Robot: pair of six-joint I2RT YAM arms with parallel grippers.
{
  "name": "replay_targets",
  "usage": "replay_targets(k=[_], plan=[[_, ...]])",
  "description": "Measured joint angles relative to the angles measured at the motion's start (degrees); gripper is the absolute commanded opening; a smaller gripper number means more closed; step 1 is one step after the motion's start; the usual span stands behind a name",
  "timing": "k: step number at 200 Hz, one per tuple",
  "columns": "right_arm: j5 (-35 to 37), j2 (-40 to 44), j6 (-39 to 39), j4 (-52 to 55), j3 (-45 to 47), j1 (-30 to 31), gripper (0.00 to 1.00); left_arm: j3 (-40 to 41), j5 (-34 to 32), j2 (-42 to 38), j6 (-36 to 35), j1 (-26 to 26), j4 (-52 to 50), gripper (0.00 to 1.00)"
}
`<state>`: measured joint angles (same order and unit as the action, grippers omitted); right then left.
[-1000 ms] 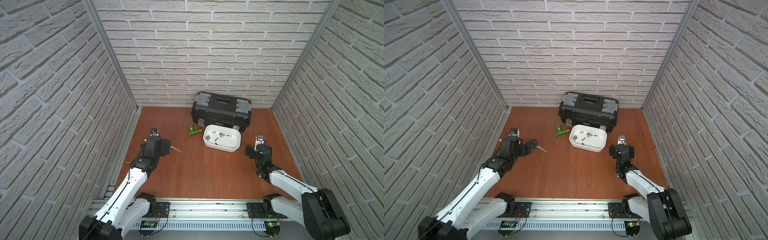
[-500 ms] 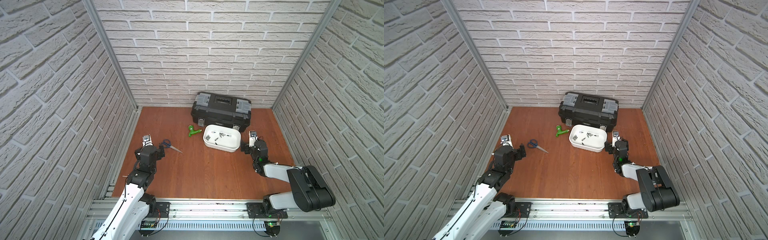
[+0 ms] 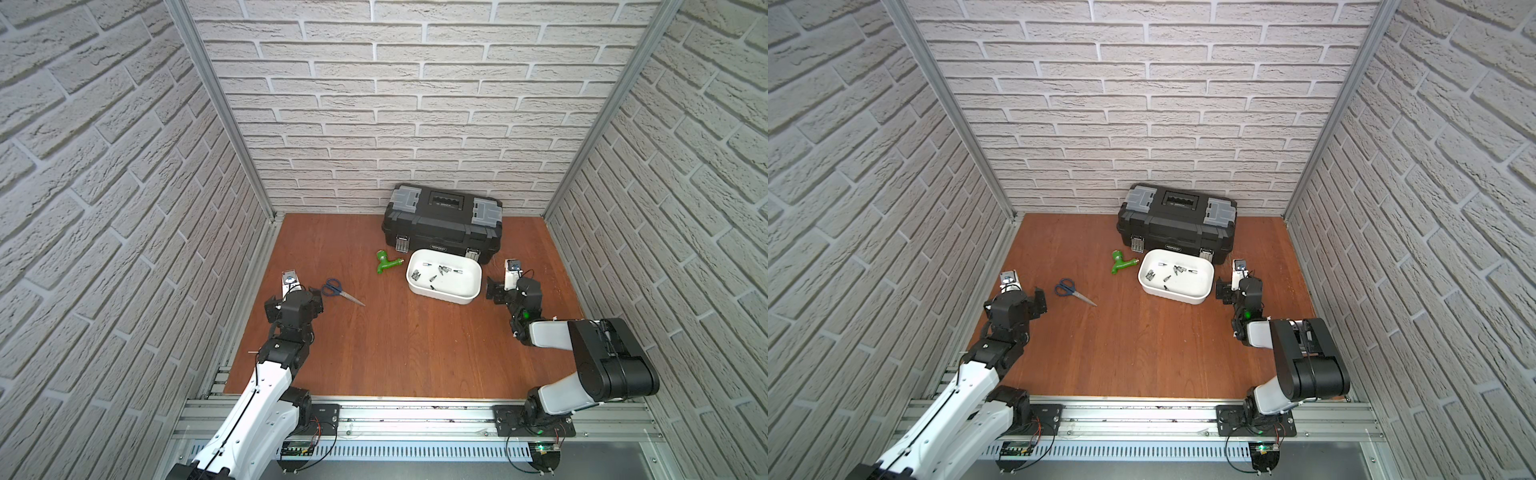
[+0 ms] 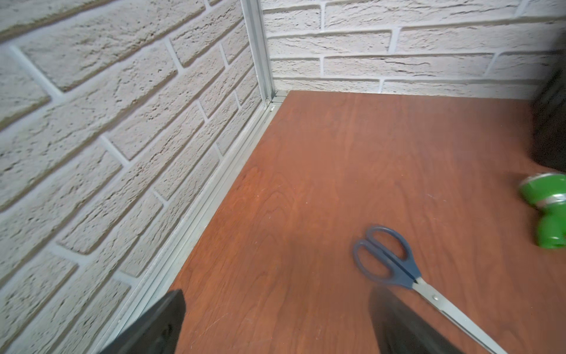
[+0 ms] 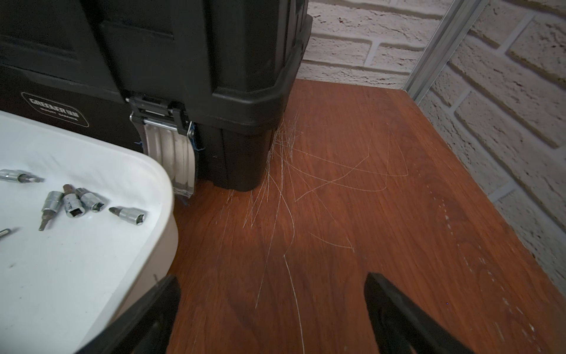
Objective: Put the bit on the desktop into the storage box
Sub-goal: Reset both arms
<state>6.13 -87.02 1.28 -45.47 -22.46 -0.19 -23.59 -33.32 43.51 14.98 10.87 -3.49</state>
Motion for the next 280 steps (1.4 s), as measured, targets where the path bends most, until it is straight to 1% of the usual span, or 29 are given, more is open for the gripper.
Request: replay_targets(k=[19,41,66,107,157,192,228,255,280], plan=[[-0.46,0.00,-0.42,0.04,0.00,-0.04,0.98,1.84,0.20,2.89,-0.81,-2.67,3.26,0.98],[-0.90,0.00,-0.46,0.04,0.00,-0.04,0.98,4.39,2.19,6.71,-1.95,-6.01,8.76,0.98],[-1.07,0.00,-0.50,0.04,0.00,-0.04,0.98,5.62,3.39,12.46,-3.26,-7.89,14.84,0.98],[-1.09,0.00,-0.52,0.04,0.00,-0.04,0.98,6.12,6.27,21.70,-6.40,-8.20,26.40,0.98],[-1.09,0.00,-0.59,0.04,0.00,-0.04,0.98,7.69,12.70,28.92,-10.58,-8.20,41.09,0.98],[-1.09,0.00,-0.61,0.04,0.00,-0.04,0.98,7.72,16.52,30.23,-12.94,-8.22,45.72,0.98],[-1.09,0.00,-0.61,0.04,0.00,-0.04,0.98,7.74,17.88,31.10,-14.29,-8.48,49.33,0.98],[-1.09,0.00,-0.61,0.04,0.00,-0.04,0.98,8.31,18.21,34.75,-15.41,-8.61,54.05,0.98],[-1.09,0.00,-0.61,0.04,0.00,-0.04,0.98,8.57,18.25,38.03,-15.93,-8.61,56.22,0.98]])
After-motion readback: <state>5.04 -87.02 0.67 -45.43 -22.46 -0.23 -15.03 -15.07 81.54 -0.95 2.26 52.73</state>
